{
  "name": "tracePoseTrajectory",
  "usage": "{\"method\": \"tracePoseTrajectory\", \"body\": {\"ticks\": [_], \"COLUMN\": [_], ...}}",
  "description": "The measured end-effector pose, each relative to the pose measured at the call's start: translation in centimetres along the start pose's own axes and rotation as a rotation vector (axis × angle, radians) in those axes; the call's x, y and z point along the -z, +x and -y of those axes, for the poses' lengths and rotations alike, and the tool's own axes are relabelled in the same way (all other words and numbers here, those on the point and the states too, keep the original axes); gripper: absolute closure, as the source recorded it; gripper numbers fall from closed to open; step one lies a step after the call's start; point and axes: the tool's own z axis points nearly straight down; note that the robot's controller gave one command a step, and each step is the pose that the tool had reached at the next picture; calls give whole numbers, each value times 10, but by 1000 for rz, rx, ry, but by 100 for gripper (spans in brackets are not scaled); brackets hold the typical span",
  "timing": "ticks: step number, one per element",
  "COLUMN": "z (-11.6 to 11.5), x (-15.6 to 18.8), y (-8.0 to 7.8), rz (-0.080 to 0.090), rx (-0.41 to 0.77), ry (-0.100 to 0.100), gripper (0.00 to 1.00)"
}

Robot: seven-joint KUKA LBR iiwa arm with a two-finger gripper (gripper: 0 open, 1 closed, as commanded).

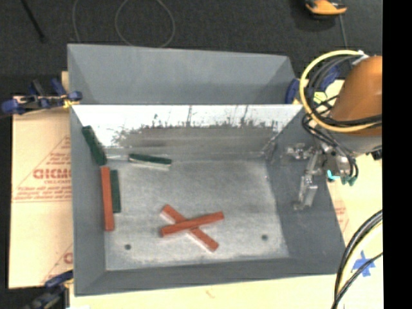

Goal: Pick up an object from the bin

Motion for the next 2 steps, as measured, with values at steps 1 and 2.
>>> {"method": "tracePoseTrajectory", "body": {"ticks": [1, 2], "z": [-55, -104], "x": [-127, -127], "y": [60, 40], "rz": [1, 9], "rx": [242, 321], "ry": [-1, 1], "gripper": [0, 0]}}
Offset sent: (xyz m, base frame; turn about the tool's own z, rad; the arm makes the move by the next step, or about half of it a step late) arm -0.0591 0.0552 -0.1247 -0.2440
